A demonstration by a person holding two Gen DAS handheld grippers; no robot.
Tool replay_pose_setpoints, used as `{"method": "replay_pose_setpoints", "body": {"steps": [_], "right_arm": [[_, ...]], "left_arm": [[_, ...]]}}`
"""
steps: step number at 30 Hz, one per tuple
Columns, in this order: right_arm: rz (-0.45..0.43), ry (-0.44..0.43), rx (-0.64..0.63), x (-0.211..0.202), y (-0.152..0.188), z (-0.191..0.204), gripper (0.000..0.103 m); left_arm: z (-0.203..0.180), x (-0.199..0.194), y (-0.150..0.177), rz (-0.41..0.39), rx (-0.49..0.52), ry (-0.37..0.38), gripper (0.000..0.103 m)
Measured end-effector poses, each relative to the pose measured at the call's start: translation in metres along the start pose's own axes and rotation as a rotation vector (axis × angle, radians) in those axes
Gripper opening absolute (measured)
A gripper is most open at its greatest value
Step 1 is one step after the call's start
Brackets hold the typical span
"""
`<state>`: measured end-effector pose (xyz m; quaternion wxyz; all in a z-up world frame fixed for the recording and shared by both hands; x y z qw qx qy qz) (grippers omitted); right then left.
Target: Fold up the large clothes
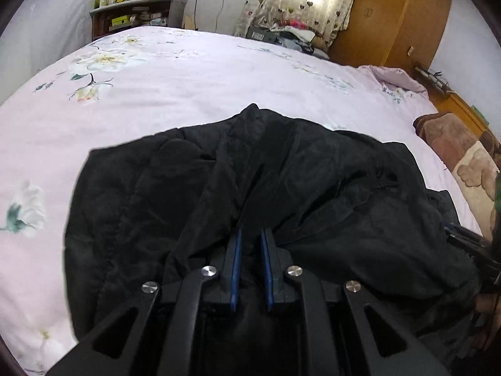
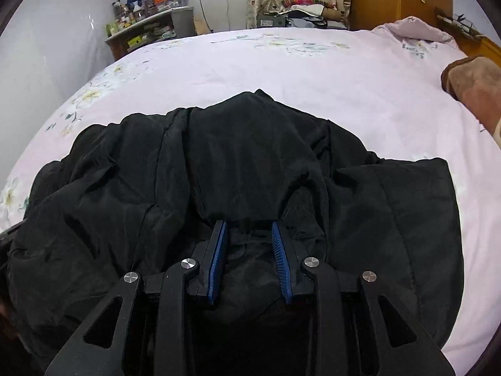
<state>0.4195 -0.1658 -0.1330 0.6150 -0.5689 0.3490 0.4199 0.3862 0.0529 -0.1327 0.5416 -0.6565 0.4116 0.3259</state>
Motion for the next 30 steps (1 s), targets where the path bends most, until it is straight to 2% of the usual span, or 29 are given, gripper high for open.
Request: {"method": "replay_pose_setpoints", "body": {"steps": [2,4,7,9,11,14,17,20,25,28,30], "right_arm": [[-0.001,0.008,0.006,-0.023,-0.003,0.003,0.029],[-0.051,-0.031,0.015,-0.053,-0.001,0.008,0.030],[-0.097,-0.102,-0.013,-0.078,0.016,0.030,0.031],[-0.049,-0.116,-0.068,-0.065,0.032,0.049,0.031],[0.020,-0.080,-0.092,-0.038,0.050,0.053,0.031],[0.019,-0.058,-0.099,-0.018,0.062,0.050,0.030],[0.027,-0.025,-0.105,-0.011,0.063,0.053,0.030],[0.022,0.004,-0.114,-0.005,0.066,0.054,0.030],[0.013,-0.018,-0.102,-0.005,0.074,0.051,0.030],[0.043,-0.023,-0.081,-0.022,0.072,0.047,0.030],[0.029,-0.030,-0.061,-0.043,0.072,0.046,0.030]], "left_arm": [[-0.004,-0.024,-0.001,-0.027,-0.001,0.021,0.015],[-0.011,-0.048,0.007,-0.074,0.018,0.055,0.015],[-0.023,-0.051,0.029,-0.056,0.051,0.106,0.015],[-0.028,-0.035,0.047,-0.013,0.074,0.094,0.016],[-0.023,-0.020,0.059,0.001,0.075,0.079,0.016],[-0.019,-0.011,0.063,0.002,0.062,0.065,0.015],[-0.024,-0.003,0.063,0.002,0.082,0.026,0.015],[-0.026,-0.001,0.065,0.003,0.083,0.024,0.015],[-0.027,-0.004,0.062,0.010,0.081,0.026,0.015],[-0.030,-0.022,0.056,0.035,0.088,0.001,0.014],[-0.034,-0.043,0.058,0.012,0.077,0.036,0.014]]}}
Point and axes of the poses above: each gripper's, at about its wrist camera, not at the fingertips, and x roughly the way its jaws point, z to its left, y to its underside, the point moved 4 cm from there along x, roughly the way its jaws point, and after that the axes turned 12 degrees about z, right-handed, at the moved point
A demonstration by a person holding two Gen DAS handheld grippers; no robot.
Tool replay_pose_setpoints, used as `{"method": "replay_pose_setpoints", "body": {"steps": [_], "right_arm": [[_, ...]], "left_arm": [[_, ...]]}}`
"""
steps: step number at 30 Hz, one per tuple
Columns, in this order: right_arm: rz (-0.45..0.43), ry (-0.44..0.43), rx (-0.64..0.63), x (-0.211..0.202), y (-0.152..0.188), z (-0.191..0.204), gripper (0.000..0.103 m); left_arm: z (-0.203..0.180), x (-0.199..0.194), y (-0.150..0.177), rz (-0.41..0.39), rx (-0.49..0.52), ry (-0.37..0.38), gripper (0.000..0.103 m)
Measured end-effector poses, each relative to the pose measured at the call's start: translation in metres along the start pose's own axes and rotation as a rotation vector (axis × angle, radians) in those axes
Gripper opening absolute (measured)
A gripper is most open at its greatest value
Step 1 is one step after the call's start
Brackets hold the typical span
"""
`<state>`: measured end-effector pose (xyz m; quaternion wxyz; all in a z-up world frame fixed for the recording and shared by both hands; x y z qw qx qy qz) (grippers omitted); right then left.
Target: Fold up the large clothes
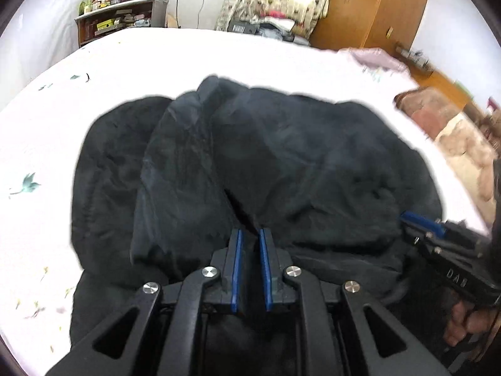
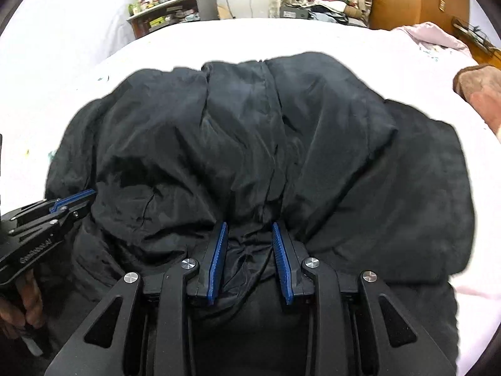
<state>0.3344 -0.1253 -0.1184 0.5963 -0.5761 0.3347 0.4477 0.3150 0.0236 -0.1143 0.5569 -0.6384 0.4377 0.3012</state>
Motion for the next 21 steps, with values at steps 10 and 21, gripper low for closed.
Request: {"method": "replay_pose_setpoints", "body": {"steps": [10,21], "right_arm": [[0.083,-0.035,0.021,0.016,0.054,0.011,0.030],[0.077,-0.023,0.009,-0.026,0.067,0.020,0.030]], "left_arm": [[-0.012,0.023,0.046,0.060,0.014,0.039,0.014],[-0.022,-0.006,0.053,0.090,0.000,-0.003,0.014]]}}
Point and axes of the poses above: each gripper's, at about its wrist camera, not at the fingertips, and x roughly the way its jaws point, z to its left, y to its underside, the point moved 4 cm from there along x, roughly the way its jaws point, and after that the axes turned 12 degrees about z, right-handed, at the moved point
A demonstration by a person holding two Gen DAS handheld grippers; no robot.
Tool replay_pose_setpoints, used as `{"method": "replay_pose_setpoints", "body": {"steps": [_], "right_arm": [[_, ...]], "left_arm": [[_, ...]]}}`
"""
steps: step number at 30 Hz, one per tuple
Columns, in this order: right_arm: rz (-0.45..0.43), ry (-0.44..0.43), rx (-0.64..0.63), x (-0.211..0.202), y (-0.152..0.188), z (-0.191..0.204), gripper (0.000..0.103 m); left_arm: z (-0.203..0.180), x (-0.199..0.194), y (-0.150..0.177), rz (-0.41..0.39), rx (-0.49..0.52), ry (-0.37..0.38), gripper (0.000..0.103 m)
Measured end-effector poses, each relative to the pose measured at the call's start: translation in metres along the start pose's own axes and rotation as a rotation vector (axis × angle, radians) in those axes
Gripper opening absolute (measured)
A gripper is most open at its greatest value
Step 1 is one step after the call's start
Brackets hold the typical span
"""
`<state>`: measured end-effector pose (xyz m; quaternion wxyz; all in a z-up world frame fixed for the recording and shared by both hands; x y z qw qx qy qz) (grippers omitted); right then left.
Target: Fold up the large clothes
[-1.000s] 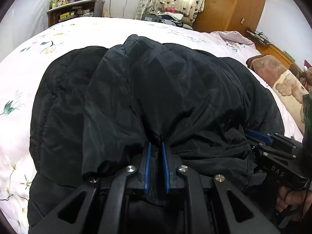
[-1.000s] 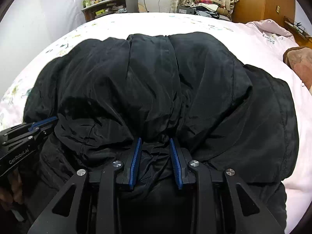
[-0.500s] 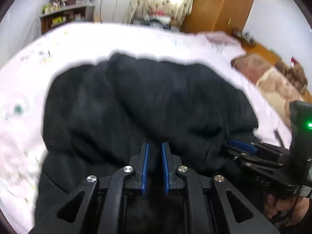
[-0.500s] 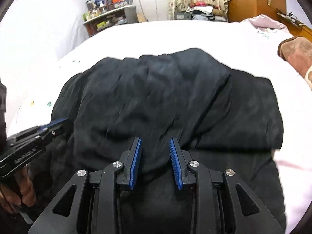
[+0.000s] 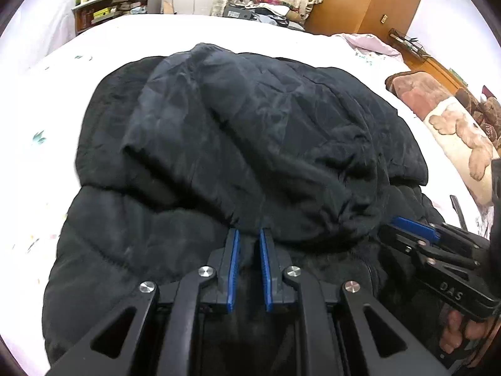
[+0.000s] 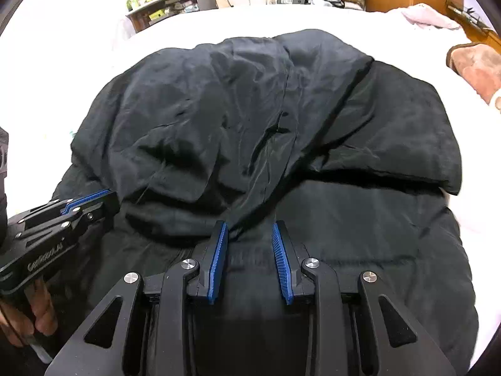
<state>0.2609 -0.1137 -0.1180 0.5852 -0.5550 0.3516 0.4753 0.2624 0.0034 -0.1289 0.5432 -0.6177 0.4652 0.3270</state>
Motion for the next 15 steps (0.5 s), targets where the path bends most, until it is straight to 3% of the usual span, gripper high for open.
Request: {"method": "replay_pose_setpoints", "body": {"steps": [15], "right_arm": [[-0.083,0.013,0.005,-0.099,0.072,0.023,0.030]], "left_arm": [[-0.021,-0.087,0.059,-0.055,0.013,-0.012,0.014]]}}
Point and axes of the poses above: each gripper's, at about its wrist camera, not at the fingertips, and x roughly the way its jaws point, z to its left, y to its underside, the point moved 4 cm from there along x, roughly the way its jaws point, and after that the axes turned 12 degrees about z, right-handed, at the moved point
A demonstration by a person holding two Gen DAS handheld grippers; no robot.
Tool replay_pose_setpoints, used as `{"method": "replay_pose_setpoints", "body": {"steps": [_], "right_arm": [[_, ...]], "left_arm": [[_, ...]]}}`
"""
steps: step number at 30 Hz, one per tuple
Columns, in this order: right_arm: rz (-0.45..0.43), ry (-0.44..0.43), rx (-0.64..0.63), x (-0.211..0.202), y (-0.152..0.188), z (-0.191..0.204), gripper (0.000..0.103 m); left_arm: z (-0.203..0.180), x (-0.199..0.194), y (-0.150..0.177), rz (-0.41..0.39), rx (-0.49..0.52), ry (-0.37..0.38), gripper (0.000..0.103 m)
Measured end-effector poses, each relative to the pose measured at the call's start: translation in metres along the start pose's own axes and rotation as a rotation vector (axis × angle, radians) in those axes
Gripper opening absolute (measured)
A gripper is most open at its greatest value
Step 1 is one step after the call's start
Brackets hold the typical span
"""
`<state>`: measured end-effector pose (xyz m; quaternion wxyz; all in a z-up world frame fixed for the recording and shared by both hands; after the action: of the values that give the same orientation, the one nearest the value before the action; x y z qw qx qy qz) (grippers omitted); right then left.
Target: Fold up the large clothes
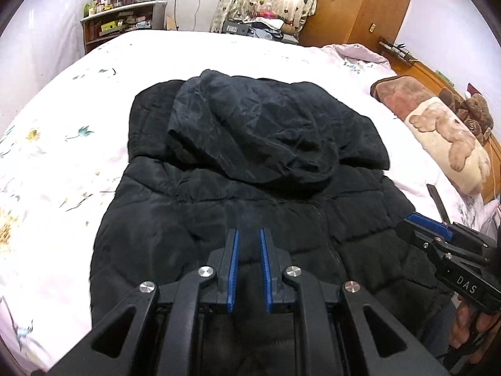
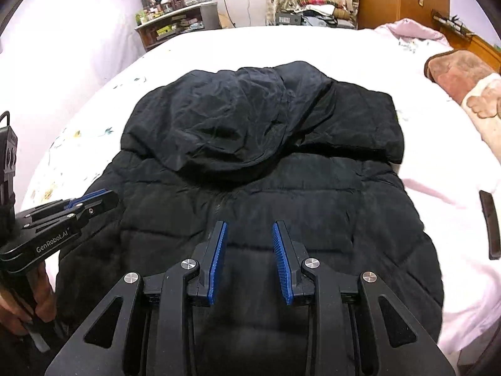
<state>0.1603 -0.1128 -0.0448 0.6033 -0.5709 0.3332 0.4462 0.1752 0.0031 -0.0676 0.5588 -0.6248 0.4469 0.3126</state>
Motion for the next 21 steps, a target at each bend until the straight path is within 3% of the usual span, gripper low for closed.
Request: {"method": "replay_pose_setpoints", "body": {"steps": [15,21], "right_arm": [[-0.079,0.007,-0.033,-0.059,0.045,0.024,0.031],[-0.095,0.022,-0.033,-0.074,0.058,0.024,0.032]], "left_arm": [[-0.002,-0.066,0.052,-0.058,0.023,-0.034,0.014],[-0.002,-0.082,0.067,-0.078,0.026,-0.041,0.021]]}}
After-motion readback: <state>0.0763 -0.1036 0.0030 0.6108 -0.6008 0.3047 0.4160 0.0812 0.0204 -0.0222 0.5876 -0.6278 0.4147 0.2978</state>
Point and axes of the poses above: each gripper's, at about its wrist camera, not at the fingertips, and x roughly the way its jaws point, z to its left, y to its underside, the point moved 4 cm from there along x, roughly the way its jaws point, and after that the axes turned 12 degrees about z, right-handed, at the moved point
